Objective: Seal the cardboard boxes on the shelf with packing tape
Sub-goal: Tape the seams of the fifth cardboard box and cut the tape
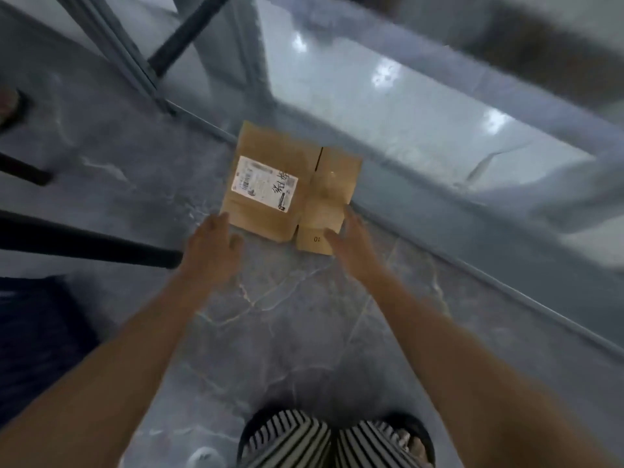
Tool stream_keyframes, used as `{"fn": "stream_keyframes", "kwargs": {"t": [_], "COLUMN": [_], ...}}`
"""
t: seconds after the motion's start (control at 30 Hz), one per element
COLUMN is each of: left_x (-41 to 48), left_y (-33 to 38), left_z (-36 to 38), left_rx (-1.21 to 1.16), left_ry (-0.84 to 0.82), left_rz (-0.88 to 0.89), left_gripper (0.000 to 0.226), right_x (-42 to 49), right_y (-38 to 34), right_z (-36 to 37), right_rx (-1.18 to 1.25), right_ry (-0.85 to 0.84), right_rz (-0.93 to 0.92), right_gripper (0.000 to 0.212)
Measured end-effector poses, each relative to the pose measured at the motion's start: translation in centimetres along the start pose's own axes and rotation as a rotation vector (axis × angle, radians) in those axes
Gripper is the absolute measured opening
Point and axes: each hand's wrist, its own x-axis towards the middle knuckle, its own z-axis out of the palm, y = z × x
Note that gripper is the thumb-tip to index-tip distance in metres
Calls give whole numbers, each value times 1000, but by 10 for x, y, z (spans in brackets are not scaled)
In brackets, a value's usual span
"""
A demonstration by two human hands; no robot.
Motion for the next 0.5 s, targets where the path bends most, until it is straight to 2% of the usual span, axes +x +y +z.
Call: {"fn": "stream_keyframes", "kwargs": {"t": [0.17,0.27,0.37,0.5], "left_x": [37,36,34,32], "left_y": [-22,-25,-23,-18], "left_z": [44,53,52,44], "left_rx": [-65,-97,-103,-58], "left_ry": [83,76,94,67], "left_rz": [7,15,18,10], "left_gripper": [53,51,48,49], "right_x": [55,65,72,71], "right_y": [36,34,22,11], "right_z": [44,57,59,53], "right_rx": [146,277,380,374], "right_ry": [123,189,202,183], "right_rz": [-97,-95,-114,-113], "right_gripper": [68,67,69,73]}}
